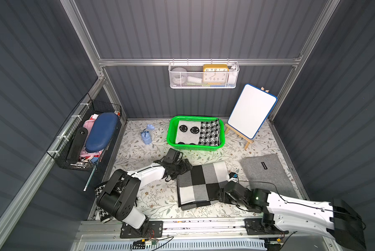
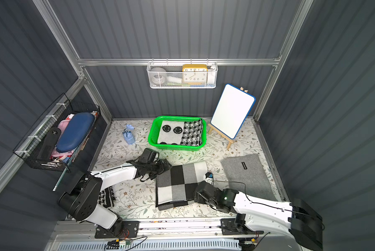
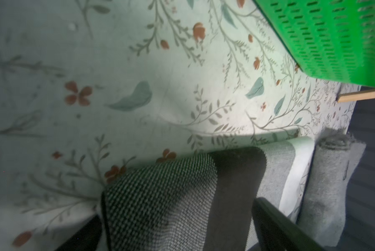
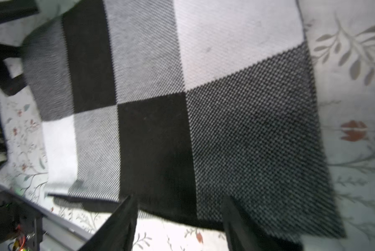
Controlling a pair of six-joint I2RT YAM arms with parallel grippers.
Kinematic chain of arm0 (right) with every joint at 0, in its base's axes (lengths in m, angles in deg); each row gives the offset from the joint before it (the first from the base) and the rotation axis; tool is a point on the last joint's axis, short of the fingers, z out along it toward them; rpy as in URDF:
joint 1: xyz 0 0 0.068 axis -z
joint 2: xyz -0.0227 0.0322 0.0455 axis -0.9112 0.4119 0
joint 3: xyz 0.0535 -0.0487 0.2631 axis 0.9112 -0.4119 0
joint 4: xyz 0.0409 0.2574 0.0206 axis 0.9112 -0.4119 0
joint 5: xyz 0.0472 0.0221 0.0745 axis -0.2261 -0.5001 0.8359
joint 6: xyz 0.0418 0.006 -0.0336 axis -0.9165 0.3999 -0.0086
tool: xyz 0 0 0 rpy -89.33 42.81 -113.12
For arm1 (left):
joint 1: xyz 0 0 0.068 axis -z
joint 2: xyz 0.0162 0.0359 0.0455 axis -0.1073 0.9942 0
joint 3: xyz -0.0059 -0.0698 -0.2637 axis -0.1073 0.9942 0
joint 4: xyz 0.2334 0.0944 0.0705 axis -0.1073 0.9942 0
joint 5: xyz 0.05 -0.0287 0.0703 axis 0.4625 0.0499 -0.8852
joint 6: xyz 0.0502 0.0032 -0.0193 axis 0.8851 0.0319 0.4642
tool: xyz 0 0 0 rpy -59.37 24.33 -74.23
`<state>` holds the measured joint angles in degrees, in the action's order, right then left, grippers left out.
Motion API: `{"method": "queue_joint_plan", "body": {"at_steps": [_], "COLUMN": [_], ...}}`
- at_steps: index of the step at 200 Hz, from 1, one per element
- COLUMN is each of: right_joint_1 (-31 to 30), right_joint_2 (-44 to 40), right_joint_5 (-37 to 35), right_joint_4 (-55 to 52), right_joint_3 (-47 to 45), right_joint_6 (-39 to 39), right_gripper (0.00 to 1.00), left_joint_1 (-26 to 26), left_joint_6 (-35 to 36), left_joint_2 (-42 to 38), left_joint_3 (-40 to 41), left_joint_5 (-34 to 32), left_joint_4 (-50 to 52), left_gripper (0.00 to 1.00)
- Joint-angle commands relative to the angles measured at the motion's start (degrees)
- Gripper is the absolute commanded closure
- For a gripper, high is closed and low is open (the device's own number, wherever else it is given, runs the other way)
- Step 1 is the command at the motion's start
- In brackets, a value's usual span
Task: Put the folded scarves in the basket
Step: Move the scarf to the center of the board, then pick up the scarf at the center of the board.
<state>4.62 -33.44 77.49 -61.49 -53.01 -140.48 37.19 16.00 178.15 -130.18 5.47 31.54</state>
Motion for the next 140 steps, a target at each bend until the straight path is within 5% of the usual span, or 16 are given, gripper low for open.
{"method": "queue_joint_plan", "body": {"at_steps": [1,37,85,140], "right_joint_1": [-0.64,3.03,27.57,36.57], "right_joint_2": [-6.53,-13.82,-8.32,10.09], "right_joint_5": [-7.76,-13.18,10.43,20.76], "right_joint_4": [-5.88,-13.00,-2.17,6.72], "right_joint_3": [0.04,1.24,0.99,5.31], "right_joint_6": [-1.43,2.54,12.31,15.97], "right_gripper": [0.32,0.24,0.22,0.24], "left_joint_1": [-0.70,-1.22,-1.23,-1.14], "left_joint_6": [3.68,3.93,4.36,4.00], "left_joint_2": [0.16,-8.91,-20.33,-25.52], "left_joint_3": [-1.54,1.46,10.35,17.42], "left_joint_5": [-2.68,-7.07,-0.89,2.92], "left_joint_4": [5.10,9.24,9.57,7.22], "left_gripper": [0.02,0.01,0.01,0.01]}}
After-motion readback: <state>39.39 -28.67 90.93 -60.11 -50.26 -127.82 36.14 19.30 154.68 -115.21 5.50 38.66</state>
